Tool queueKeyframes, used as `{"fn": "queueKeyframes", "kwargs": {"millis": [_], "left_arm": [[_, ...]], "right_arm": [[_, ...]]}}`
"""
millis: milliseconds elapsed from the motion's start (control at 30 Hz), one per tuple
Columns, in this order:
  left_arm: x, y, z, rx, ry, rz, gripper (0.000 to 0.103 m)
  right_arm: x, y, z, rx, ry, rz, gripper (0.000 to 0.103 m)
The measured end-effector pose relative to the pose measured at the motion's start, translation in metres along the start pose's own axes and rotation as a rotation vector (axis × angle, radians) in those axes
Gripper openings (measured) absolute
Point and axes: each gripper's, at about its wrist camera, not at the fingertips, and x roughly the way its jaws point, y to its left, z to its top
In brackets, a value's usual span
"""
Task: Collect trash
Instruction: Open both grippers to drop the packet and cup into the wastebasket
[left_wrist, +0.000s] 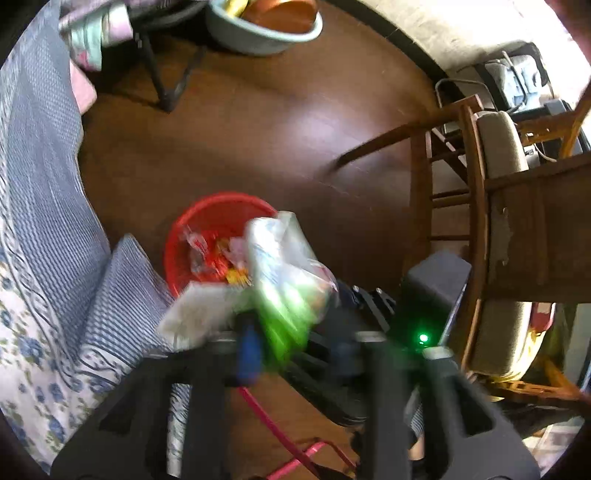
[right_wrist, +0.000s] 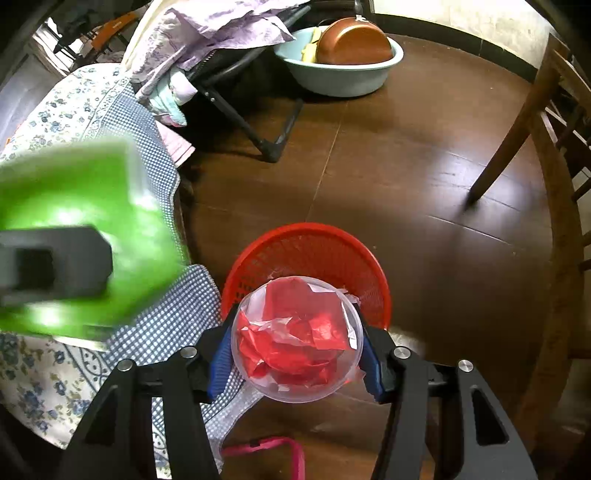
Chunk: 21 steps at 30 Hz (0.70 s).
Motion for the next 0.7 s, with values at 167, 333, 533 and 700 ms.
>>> {"fn": "queueKeyframes", "kwargs": {"millis": [167,333,533,700], "left_arm": [[-0.004,-0.003,0.0,0.022,-0.037,0.018,0.056],[-0.006,-0.006,-0.003,0.038,-0.051,0.041,0.056],[-0.026,-0.004,-0.007,-0.004,-0.103,0.039,0.072],[-0.048,-0.007,-0.012,0.007,-0.167,0.07,0.074]], "right_arm": [[0.002,-0.007,-0.002,0.017,0.008,-0.031,0.07],[-0.004,-0.007,-0.003,0.012,0.016,-0.055,0.071],[-0.021,-0.005,-0.003,0.014,0.006,-0.089,0.076],[-0.044,-0.003,0.002,0.03,-0.033,-0.131,0.086]]}}
